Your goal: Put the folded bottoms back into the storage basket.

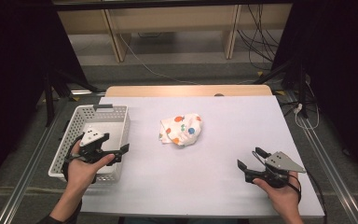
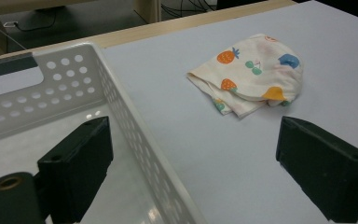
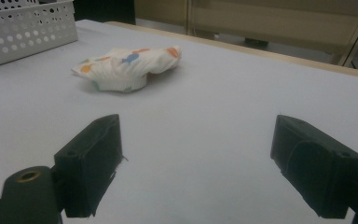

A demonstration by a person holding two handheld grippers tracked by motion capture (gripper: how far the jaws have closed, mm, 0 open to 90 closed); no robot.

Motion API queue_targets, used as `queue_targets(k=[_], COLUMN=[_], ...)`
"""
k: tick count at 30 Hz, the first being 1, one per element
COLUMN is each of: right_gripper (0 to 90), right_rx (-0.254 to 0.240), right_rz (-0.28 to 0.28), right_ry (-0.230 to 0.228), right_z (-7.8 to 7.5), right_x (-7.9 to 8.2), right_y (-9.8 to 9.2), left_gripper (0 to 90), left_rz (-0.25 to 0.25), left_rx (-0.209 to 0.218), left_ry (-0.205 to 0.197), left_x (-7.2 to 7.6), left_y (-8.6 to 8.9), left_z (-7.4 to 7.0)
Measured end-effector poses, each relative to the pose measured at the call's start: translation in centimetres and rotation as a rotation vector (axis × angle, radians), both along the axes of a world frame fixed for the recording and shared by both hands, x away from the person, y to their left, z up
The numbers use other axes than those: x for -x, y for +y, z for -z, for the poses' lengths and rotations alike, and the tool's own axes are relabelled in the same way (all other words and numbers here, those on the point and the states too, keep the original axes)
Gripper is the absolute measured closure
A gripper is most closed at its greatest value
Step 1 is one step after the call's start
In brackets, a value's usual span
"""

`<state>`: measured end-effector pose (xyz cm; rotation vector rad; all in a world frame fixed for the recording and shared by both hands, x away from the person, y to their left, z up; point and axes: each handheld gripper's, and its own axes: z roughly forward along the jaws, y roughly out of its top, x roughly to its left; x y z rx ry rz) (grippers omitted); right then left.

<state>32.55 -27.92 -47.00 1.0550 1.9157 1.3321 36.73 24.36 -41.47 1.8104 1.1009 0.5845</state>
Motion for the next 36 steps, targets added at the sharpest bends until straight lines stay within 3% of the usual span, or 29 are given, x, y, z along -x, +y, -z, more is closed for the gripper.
queue_targets(k=[5,10,23,36], right_gripper=[17.0,17.0,17.0,16.9], right_rx=[0.009,0.009,0.005,0.005], right_rz=[0.002,0.006,0.008,0.009], right_ry=[0.001,0.002,-0.002,-0.004], right_z=[-0.1,-0.2,-0.2,-0.2], right_x=[0.1,0.1,0.1,0.0], right_y=[0.1,0.2,0.3,0.2], left_gripper=[10.4,11.6,13.8,15.1], left_rz=[0.009,-0.013,0.018,0.066], left_rx=[0.003,0.003,-0.026,-0.024], left_ry=[0.007,0.009,-0.003,0.001], left_x=[0.0,-0.2,-0.7,-1.7], left_y=[-0.3,-0.2,-2.8,-6.0], left_z=[0.1,0.2,-0.4,-0.6])
